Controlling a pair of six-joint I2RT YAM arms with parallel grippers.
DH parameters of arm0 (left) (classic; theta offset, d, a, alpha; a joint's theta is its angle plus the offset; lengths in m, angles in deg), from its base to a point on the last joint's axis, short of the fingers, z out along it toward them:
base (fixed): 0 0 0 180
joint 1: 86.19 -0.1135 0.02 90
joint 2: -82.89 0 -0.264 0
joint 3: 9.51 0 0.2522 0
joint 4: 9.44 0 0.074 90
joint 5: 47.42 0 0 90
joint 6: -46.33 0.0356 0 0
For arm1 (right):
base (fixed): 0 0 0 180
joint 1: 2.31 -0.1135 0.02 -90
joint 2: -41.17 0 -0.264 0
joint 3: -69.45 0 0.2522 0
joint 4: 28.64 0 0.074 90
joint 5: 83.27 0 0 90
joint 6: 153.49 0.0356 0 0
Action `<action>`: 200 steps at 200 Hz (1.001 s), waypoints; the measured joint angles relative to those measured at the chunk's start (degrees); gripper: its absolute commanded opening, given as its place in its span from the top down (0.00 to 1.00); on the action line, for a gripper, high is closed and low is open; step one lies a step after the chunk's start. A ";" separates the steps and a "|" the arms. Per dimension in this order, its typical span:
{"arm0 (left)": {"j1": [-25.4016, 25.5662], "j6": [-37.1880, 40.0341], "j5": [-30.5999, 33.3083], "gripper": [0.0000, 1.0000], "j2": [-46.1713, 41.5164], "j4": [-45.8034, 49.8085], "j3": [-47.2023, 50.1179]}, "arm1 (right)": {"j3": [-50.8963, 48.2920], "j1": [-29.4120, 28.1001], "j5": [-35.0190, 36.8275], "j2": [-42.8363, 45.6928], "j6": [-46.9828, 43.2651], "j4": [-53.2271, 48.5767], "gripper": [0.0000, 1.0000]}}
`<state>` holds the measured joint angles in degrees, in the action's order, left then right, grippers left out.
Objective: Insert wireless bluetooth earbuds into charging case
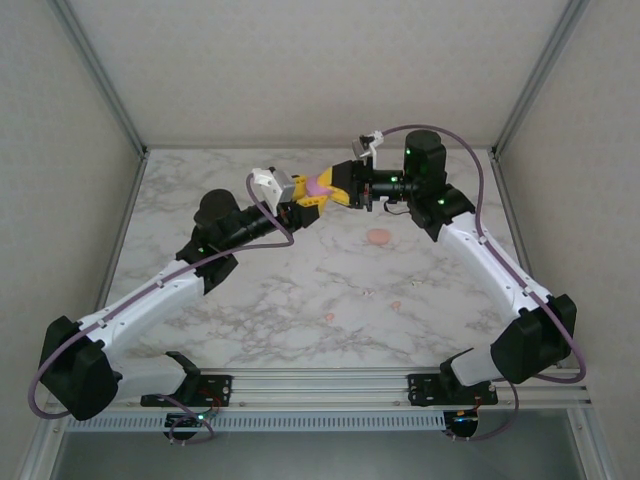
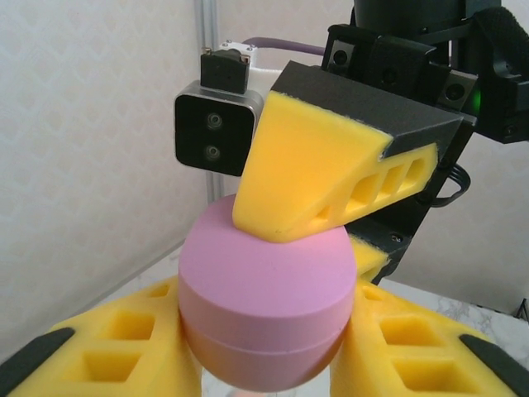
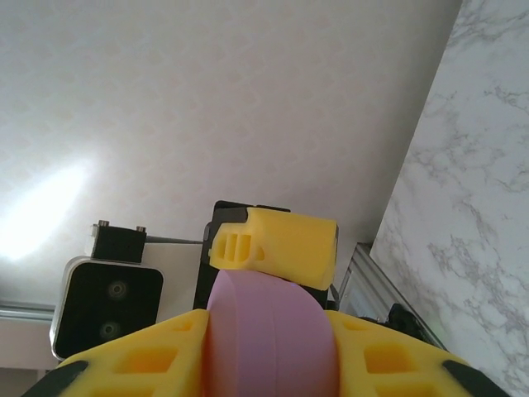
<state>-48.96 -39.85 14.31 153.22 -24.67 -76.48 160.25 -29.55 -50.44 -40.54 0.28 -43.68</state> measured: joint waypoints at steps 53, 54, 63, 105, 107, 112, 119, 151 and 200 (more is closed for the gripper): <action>-0.85 2.19 0.26 0.26 1.16 3.61 -0.20 | -9.49 0.24 8.22 2.14 3.17 5.99 0.85; -0.87 2.05 0.26 0.25 1.16 3.63 -0.20 | -9.64 0.24 8.39 2.14 3.17 6.08 0.85; -1.07 2.10 0.66 0.23 1.16 4.17 -0.20 | -11.17 0.46 10.69 2.23 3.48 6.75 0.85; -1.88 -0.35 6.38 0.18 -1.16 5.14 6.32 | -14.60 1.84 21.84 -0.35 1.77 8.46 0.84; -1.99 -0.72 6.86 0.17 -1.46 5.07 6.97 | -14.60 1.86 22.34 -0.79 1.57 8.61 0.84; -2.27 -1.14 7.98 0.15 -2.19 5.40 8.20 | -14.60 1.88 23.63 -2.25 1.03 8.87 0.84; -2.78 -2.01 9.86 0.14 -3.28 5.86 9.88 | -14.58 1.99 24.96 -4.33 0.22 9.20 0.84; -5.27 -5.33 17.97 0.06 -8.87 9.31 12.26 | -11.67 2.12 29.53 -18.88 -4.50 6.82 0.83; -7.89 -9.73 27.47 0.00 -15.13 16.90 10.62 | -2.73 2.14 32.09 -32.87 -11.17 1.14 0.81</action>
<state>-56.85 -49.58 41.79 138.09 -7.77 -65.86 157.52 -27.41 -18.35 -73.41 -10.89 -42.54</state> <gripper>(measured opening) 0.998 0.290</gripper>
